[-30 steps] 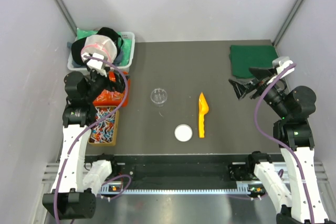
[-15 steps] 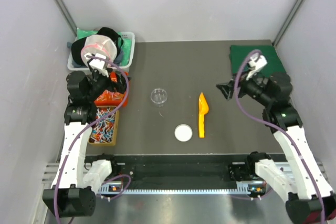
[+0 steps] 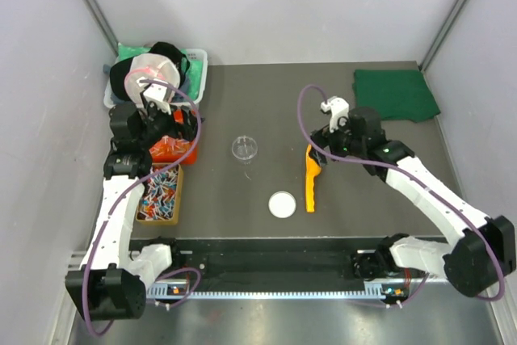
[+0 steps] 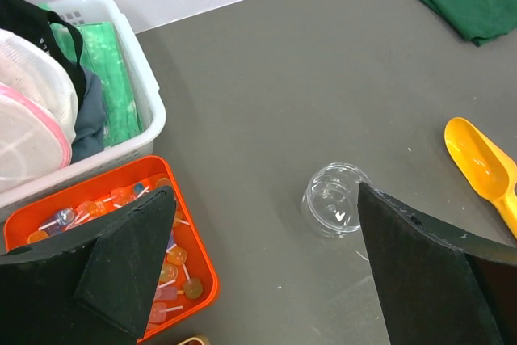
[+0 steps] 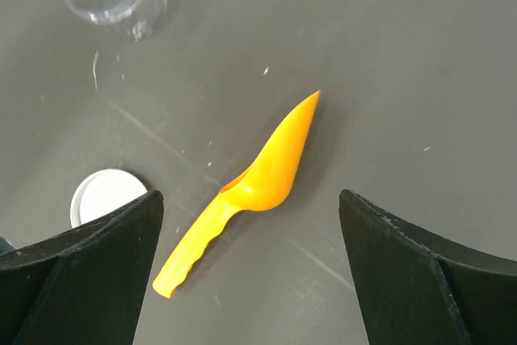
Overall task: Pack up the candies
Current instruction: Move the spatula to the center of the board.
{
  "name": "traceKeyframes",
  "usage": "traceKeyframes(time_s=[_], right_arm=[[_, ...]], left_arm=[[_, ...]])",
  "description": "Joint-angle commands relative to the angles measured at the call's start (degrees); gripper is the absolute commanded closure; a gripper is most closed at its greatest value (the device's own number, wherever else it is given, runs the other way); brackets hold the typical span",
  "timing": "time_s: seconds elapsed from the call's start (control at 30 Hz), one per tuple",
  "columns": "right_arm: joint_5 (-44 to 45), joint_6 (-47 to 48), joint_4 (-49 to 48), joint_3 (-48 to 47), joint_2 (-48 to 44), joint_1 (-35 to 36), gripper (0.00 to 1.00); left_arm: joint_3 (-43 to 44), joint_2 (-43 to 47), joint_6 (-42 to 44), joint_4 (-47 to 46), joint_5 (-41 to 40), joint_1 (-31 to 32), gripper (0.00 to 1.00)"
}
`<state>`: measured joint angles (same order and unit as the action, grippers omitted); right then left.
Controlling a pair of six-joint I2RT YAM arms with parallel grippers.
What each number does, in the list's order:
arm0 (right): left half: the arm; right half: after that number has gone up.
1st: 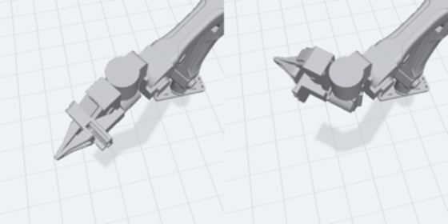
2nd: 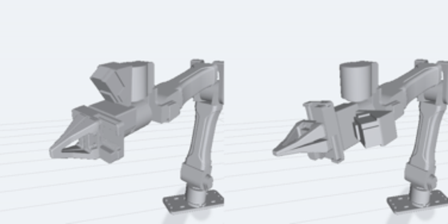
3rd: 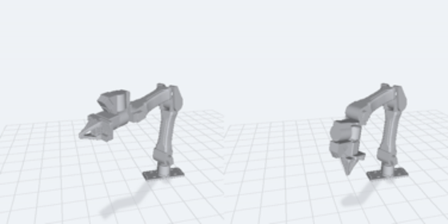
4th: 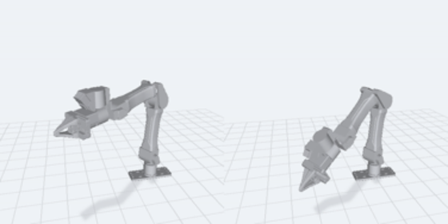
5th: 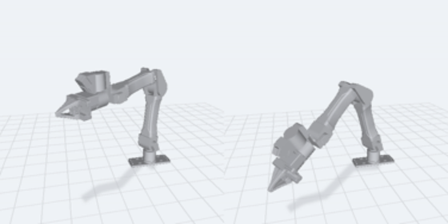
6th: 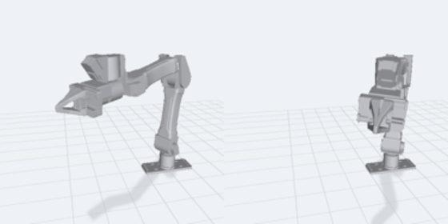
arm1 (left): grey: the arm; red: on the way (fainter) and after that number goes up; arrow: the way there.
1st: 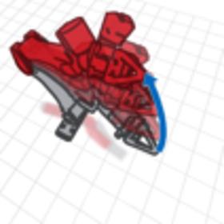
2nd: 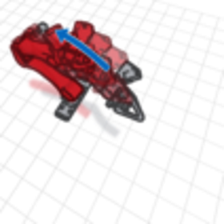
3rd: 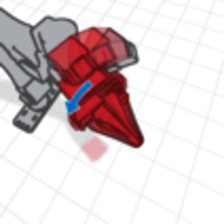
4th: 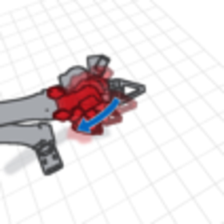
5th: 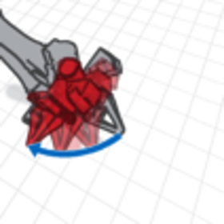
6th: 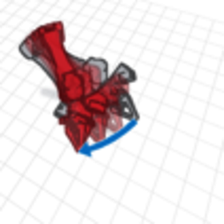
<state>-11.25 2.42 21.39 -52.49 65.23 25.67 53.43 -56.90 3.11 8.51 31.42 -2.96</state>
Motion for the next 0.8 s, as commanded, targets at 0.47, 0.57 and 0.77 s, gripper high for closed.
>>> traceKeyframes(time_s=[0.47, 0.57, 0.77], right_arm=[[5.2, -2.0, 3.3, 1.0, 11.4, 6.5, 0.18], [5.9, -2.0, 3.6, 0.7, 13.1, 7.5, 0.19], [7.7, -3.7, 3.7, -0.1, 16.6, 9.9, 0.2]], left_arm=[[3.2, -2.2, 2.6, -3.9, -1.6, -0.2, 0.01], [3.6, -2.9, 2.9, -3.9, -1.7, -0.2, 0.01], [4.1, -3.8, 2.9, -3.9, -1.6, -0.2, 0.01]])
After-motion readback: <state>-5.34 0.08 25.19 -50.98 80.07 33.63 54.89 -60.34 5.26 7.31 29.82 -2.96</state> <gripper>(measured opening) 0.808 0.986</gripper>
